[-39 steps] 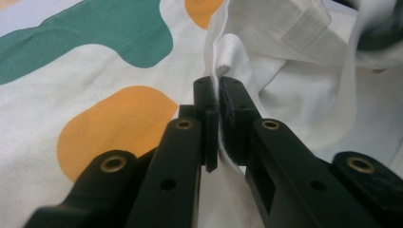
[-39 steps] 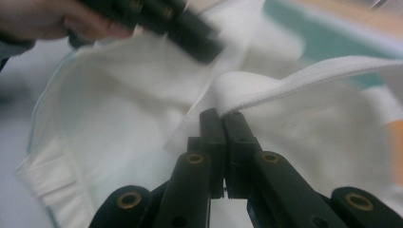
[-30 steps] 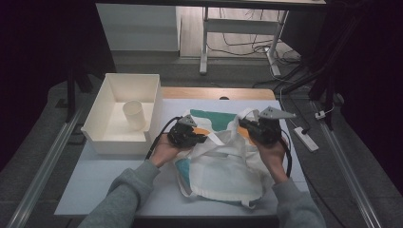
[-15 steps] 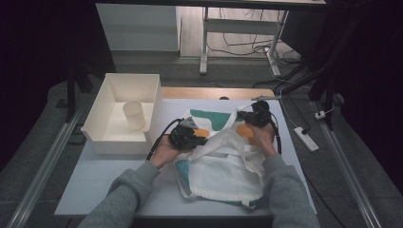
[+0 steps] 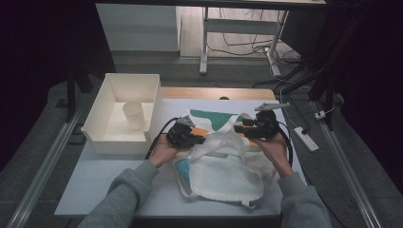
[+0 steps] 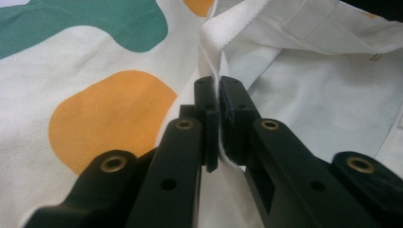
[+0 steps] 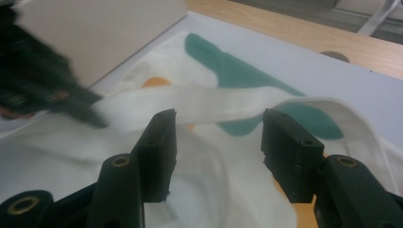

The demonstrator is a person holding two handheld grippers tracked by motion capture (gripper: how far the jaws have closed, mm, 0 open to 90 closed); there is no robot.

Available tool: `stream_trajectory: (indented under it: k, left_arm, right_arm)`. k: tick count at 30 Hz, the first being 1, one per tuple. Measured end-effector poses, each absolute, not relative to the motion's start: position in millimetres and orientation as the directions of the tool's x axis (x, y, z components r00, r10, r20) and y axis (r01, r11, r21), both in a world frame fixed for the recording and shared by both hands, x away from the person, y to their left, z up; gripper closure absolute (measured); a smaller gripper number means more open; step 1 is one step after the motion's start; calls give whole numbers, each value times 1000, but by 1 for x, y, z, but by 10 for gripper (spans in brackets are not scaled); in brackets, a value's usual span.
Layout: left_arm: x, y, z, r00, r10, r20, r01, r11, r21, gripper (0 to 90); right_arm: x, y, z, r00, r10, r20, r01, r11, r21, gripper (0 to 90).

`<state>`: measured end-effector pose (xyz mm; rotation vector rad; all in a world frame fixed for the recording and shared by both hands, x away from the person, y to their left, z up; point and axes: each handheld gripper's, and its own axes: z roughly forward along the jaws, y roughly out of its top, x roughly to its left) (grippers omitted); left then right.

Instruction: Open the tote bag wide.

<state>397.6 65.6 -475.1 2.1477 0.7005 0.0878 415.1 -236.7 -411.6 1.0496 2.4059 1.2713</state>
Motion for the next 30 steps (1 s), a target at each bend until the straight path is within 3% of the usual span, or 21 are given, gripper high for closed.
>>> stream_trajectory:
  k: [5,10,14,15,16,17,18,26,28,30]
  left_arm:
    - [398,66,-475,840,513,-179,453,-481,751,850]
    - [398,66,-476,837,513,-188,460,-476,750,849]
    - [398,67,-476,840,509,-190,458,-475,751,849]
    - [398,67,-476,840,508,-191,458,-476,750,849]
    - [398,67,-476,840,509,-190,459,-477,749,849]
    - [398,67,-476,840,509,-190,459,-478,749,849]
    - [397,68,-476,839,509,-191,460,-478,748,849]
    - [387,77,-472,846,492,-204,456,-473,754,846]
    - [384,77,-469,851,491,-187,443,-477,759,782]
    - [380,75,-465,851,503,-151,418,-474,775,628]
  right_arm:
    - [389,-243,-423,-729,675,112,481,390,785,464]
    - [391,-239,-448,-707,704,71,509,437,741,485]
    - [398,-237,-459,-704,704,94,530,432,730,570]
    - [400,-233,-463,-711,697,95,528,440,727,695]
    - [399,-231,-464,-715,695,74,514,452,729,762]
    - [399,-231,-464,-715,695,74,514,452,729,762]
    - [396,-230,-463,-728,683,60,498,468,730,869]
    - [378,-241,-450,-761,646,60,458,469,755,887]
    - [370,-246,-446,-772,631,82,455,457,764,888]
    - [369,-246,-445,-774,629,76,449,461,766,889]
